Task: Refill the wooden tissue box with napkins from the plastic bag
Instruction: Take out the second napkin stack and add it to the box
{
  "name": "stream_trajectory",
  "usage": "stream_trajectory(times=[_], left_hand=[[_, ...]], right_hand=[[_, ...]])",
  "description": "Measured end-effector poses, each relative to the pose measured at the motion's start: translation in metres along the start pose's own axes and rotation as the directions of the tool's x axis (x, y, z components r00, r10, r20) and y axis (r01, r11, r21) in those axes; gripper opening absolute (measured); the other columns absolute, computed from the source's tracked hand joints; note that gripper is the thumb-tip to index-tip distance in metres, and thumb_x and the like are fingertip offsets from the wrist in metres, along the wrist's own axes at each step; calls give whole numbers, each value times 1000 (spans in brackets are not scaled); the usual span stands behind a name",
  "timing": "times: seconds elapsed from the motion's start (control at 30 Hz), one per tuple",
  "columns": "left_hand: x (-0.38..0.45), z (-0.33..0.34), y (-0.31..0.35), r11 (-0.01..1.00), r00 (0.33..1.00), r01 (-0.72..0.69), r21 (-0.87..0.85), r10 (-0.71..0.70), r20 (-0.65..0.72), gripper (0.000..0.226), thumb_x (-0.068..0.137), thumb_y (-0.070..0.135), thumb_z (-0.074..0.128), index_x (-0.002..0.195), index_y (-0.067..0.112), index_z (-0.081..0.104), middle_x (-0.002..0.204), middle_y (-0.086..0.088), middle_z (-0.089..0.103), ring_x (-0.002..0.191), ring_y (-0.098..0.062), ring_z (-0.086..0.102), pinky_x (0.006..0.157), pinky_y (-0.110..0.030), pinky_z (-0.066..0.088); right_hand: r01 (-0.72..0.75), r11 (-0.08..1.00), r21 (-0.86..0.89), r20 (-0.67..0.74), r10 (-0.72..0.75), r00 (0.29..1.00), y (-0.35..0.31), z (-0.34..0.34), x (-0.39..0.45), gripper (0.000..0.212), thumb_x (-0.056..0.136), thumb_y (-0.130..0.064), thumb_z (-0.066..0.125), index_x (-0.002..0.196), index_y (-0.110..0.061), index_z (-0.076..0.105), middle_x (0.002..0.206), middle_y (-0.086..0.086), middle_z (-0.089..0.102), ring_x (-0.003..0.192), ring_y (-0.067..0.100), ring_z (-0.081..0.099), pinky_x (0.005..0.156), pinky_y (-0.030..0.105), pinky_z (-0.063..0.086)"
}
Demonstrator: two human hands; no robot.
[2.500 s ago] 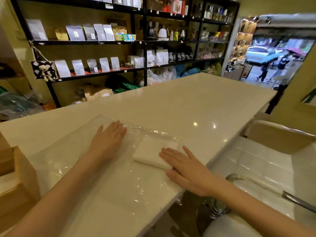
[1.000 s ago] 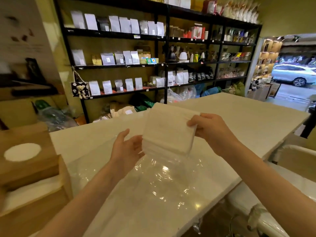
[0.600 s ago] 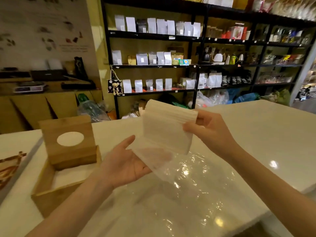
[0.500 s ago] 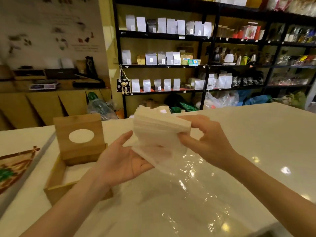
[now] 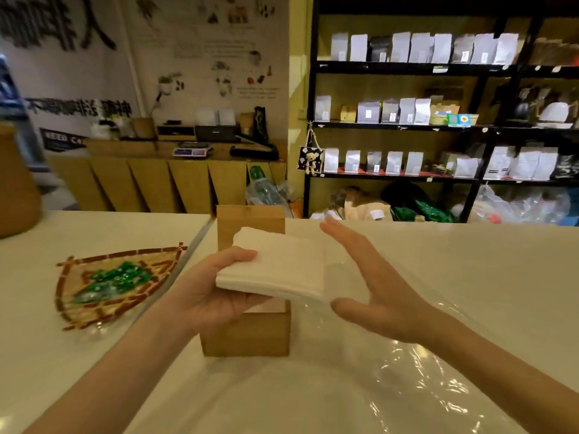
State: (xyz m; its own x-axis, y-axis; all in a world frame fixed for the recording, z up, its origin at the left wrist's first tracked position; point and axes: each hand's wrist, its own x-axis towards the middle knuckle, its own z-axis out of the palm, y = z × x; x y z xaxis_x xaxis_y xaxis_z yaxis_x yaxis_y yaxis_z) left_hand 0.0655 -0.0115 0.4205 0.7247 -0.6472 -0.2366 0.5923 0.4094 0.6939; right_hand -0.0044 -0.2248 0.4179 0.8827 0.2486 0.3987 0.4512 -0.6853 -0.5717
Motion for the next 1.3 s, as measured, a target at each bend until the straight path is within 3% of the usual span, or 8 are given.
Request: stream_trajectory(times=[0.07,0.13,0.17,0.4,0.7,0.87,1.2,1.3], left_hand=[[-5,-7,4,999,998,-31,-13,31,-47,83,44,-1,84,118,14,50,104,-26,69,98,-43,65,71,-53,57],[-10,-8,6,999,994,-50,-19,48,-95,60,62,8,69,118,9,50,112,-24,65,106,-40,60,74,-54,55],[-11,-8,6,998,992,-57,-23,54,-112,52,65,10,64,115,7,51,110,-23,65,106,-39,59,73,-54,54],[-18,-22,10,997,982,-54,54,63,-178,46,64,15,64,107,8,53,84,-22,74,83,-36,71,66,-52,56],[-12,-45,39,847,980,-8,531,112,-163,45,68,36,58,108,15,60,88,-5,76,79,-19,73,66,-30,60],[1,-45,47,679,947,79,730,177,-268,19,80,21,63,96,12,65,83,-3,76,78,-17,73,61,-23,59],[1,-52,49,615,960,92,783,155,-235,32,61,23,72,91,11,69,85,-4,77,75,-18,74,56,-22,59],[3,-53,51,587,946,124,800,172,-273,20,75,16,68,94,11,69,87,-5,77,78,-21,74,60,-23,60]], right_hand=[[-321,691,647,93,346,933,-5,4,14,85,52,-43,62,132,-32,36,148,0,36,126,16,44,107,35,36],[-463,260,848,319,447,835,-3,10,28,70,62,-39,67,123,-11,49,129,14,59,111,25,60,97,36,46],[-500,194,844,388,425,818,-4,15,32,61,68,-40,64,118,-9,53,117,14,66,105,25,64,90,35,51],[-587,207,783,456,451,767,-5,39,50,15,87,-17,57,99,-10,61,81,7,76,72,18,73,65,29,60],[-671,276,688,539,425,727,4,33,57,24,87,-15,56,109,-4,60,91,10,75,78,20,73,63,29,60],[-666,368,649,527,414,742,6,32,58,25,88,-13,55,111,-5,60,98,9,74,83,19,72,66,28,60],[-671,479,567,520,423,742,12,28,62,17,87,-15,57,100,-7,65,93,8,75,82,20,72,65,28,59],[-676,516,527,519,434,736,12,29,65,15,87,-16,58,97,-8,66,90,7,75,79,19,72,62,28,59]])
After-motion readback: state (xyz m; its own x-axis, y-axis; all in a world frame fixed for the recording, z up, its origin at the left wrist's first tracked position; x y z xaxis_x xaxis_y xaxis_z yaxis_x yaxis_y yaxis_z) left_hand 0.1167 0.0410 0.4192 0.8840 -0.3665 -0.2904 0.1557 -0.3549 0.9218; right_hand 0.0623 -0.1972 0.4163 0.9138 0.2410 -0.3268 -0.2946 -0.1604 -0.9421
